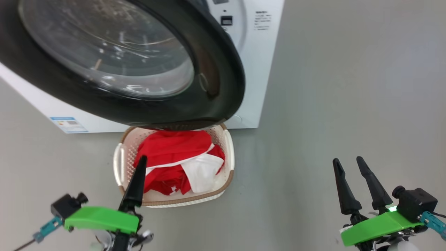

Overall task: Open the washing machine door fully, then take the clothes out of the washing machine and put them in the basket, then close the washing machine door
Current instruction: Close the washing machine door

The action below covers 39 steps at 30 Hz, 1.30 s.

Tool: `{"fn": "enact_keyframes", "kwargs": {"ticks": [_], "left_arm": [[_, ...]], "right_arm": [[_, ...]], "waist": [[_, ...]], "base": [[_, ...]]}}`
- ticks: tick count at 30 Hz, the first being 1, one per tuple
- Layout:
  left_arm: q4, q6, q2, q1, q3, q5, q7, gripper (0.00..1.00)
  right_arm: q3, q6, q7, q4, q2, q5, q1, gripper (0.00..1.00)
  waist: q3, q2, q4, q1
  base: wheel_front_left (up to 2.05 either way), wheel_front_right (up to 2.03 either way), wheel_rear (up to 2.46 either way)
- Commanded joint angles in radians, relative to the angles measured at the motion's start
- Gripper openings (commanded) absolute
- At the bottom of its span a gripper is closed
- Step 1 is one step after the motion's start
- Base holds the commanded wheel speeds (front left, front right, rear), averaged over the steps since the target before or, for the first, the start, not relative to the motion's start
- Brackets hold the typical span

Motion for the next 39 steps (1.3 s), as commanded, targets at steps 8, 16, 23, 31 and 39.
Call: {"fn": "enact_keyframes", "kwargs": {"ticks": [8, 16, 23, 31, 39], "left_arm": [[-0.008, -0.006, 0.049, 0.072, 0.043, 0.042, -0.024, 1.0], [0.003, -0.006, 0.049, 0.125, 0.125, 0.185, -0.025, 1.0], [0.013, -0.006, 0.021, 0.165, 0.192, 0.434, -0.025, 1.0], [-0.017, -0.006, -0.012, 0.2, 0.253, 0.731, -0.026, 1.0], [-0.069, -0.006, -0.065, 0.233, 0.331, 0.966, -0.026, 1.0]], "right_arm": [[0.008, 0.0, -0.006, -0.023, -0.024, -0.021, 0.038, 1.0], [-0.003, 0.0, -0.006, -0.022, -0.031, -0.023, 0.062, 1.0], [-0.007, 0.0, -0.006, -0.022, -0.038, -0.022, 0.081, 1.0], [-0.01, 0.0, -0.006, -0.023, -0.042, -0.021, 0.085, 1.0], [-0.011, 0.0, -0.006, -0.023, -0.042, -0.023, 0.088, 1.0]], "waist": [[-0.039, 0.0, 0.052, 0.0], [-0.054, 0.0, 0.076, 0.0], [-0.067, 0.0, 0.083, 0.0], [-0.066, 0.0, 0.083, 0.0], [-0.067, 0.0, 0.082, 0.0]], "base": [[0.0, 0.0, 0.0], [0.0, 0.0, 0.0], [0.0, 0.0, 0.0], [0.0, 0.0, 0.0], [0.0, 0.0, 0.0]]}}
